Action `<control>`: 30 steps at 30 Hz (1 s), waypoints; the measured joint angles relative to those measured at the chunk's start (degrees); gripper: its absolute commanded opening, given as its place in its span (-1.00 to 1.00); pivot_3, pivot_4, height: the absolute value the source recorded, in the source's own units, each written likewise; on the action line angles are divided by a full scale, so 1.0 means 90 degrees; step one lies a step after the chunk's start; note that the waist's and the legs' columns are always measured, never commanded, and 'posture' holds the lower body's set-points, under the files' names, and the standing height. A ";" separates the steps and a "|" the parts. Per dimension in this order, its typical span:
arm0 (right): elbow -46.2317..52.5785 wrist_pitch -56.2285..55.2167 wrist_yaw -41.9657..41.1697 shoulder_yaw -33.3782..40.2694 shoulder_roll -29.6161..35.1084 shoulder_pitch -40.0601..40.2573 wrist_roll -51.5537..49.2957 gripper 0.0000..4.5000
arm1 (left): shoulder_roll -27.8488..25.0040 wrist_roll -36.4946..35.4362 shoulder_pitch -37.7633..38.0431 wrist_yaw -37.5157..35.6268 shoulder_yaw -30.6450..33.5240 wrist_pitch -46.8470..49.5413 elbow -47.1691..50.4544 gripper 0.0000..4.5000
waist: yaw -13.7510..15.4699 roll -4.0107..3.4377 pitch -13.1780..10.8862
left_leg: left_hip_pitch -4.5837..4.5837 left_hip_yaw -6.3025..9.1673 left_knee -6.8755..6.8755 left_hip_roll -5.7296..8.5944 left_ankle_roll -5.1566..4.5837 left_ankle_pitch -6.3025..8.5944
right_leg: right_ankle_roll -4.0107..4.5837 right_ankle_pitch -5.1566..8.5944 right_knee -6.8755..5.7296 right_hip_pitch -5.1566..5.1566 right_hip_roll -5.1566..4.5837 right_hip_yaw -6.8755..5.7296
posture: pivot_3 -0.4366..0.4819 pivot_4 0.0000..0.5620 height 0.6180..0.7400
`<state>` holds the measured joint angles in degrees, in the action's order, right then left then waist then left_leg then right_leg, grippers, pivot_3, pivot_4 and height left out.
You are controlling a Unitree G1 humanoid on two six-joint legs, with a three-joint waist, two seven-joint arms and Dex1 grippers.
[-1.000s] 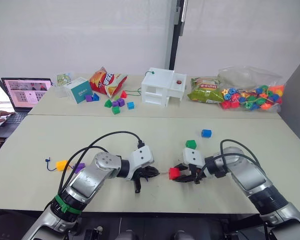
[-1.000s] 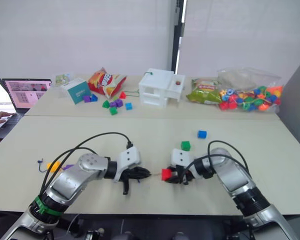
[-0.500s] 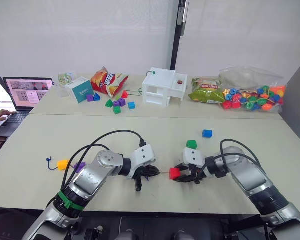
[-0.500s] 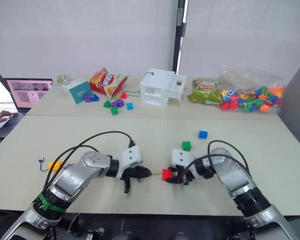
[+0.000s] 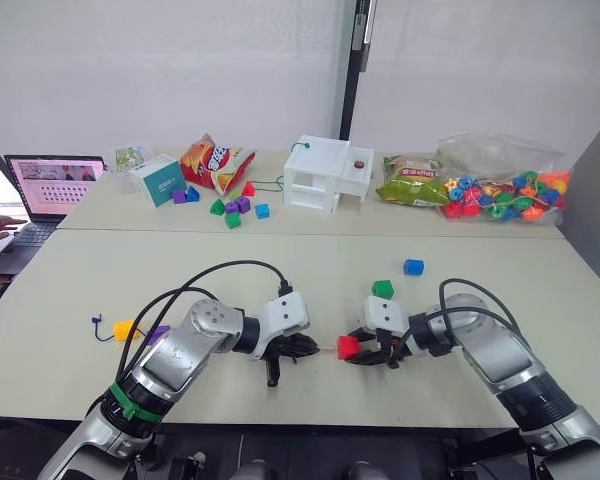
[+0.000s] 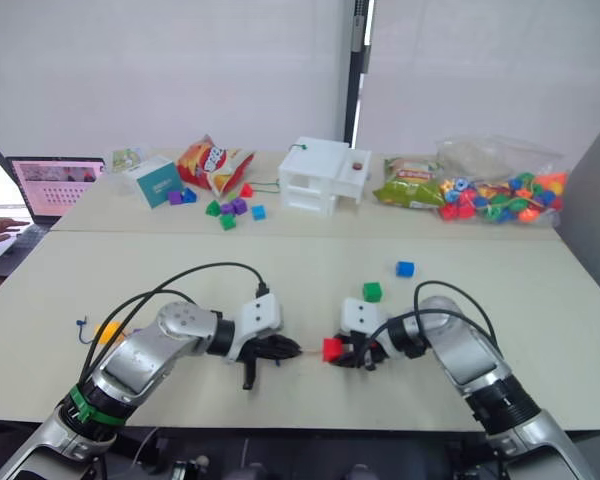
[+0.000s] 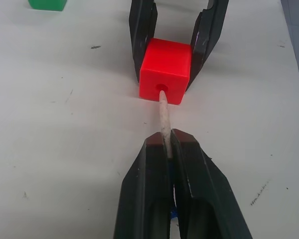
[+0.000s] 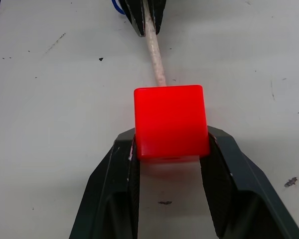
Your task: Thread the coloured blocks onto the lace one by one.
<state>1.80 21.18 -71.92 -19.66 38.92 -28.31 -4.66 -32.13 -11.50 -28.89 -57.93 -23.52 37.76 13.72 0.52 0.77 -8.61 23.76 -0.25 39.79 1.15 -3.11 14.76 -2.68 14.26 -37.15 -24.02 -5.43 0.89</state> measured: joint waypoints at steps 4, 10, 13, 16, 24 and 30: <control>0.0002 -0.0001 -0.0006 -0.0018 -0.0005 0.0000 0.0005 -0.48 | 0.0085 -0.0010 0.0000 0.0054 0.0000 0.0018 0.0010 -1.00 | 0.0000 0.0000 0.0000 | 0.0000 0.0000 0.0000 0.0000 0.0000 0.0000 | 0.0000 0.0000 0.0000 0.0000 0.0000 0.0000 | -0.05 -0.47 1.00; 0.0008 -0.0017 -0.0028 -0.0027 -0.0004 0.0001 0.0008 -0.48 | 0.0056 -0.0060 0.0001 0.0053 0.0004 0.0142 0.0088 -1.00 | 0.0000 0.0000 0.0000 | 0.0000 0.0000 0.0000 0.0000 0.0000 0.0000 | 0.0000 0.0000 0.0000 0.0000 0.0000 0.0000 | -0.05 -0.47 1.00; 0.0008 -0.0020 -0.0036 -0.0027 -0.0004 0.0000 0.0008 -0.48 | 0.0171 -0.0056 -0.0002 0.0073 -0.0013 0.0143 0.0058 -1.00 | 0.0004 0.0000 0.0000 | 0.0000 0.0000 0.0001 0.0001 0.0000 0.0000 | 0.0000 0.0000 0.0000 0.0000 -0.0001 0.0000 | -0.05 -0.47 1.00; 0.0008 -0.0016 -0.0037 -0.0019 0.0016 0.0001 0.0010 -0.48 | 0.0363 0.0010 -0.0071 0.0082 -0.0062 0.0106 -0.0141 -1.00 | 0.0018 0.0000 0.0000 | 0.0000 0.0000 0.0002 0.0002 0.0000 0.0000 | 0.0000 0.0000 0.0000 0.0003 -0.0001 -0.0002 | -0.05 -0.47 1.00; 0.0011 0.0060 -0.0002 0.0065 0.0114 0.0048 0.0143 -0.48 | 0.0891 0.0278 -0.0332 0.0022 -0.0184 -0.0270 -0.0859 -1.00 | 0.0081 0.0000 0.0000 | -0.0041 0.0006 0.0007 0.0009 -0.0005 0.0002 | -0.0007 -0.0003 0.0014 0.0063 -0.0009 -0.0016 | -0.05 -0.47 1.00; 0.0076 0.0164 0.0068 0.0141 0.0111 0.0133 0.0178 -0.48 | 0.1050 0.0365 -0.0333 -0.0080 -0.0173 -0.0432 -0.1101 -1.00 | 0.0084 0.0000 0.0000 | -0.0072 0.0014 0.0003 0.0005 -0.0009 0.0005 | -0.0007 -0.0003 0.0030 0.0099 -0.0008 -0.0021 | -0.05 -0.47 1.00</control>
<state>2.49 22.65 -71.31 -18.40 39.92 -27.11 -3.05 -22.68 -8.22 -31.89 -58.65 -25.08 33.87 3.81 1.27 0.77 -8.61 23.12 -0.13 39.82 1.19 -3.19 14.81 -2.74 14.24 -36.88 -23.13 -5.50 0.71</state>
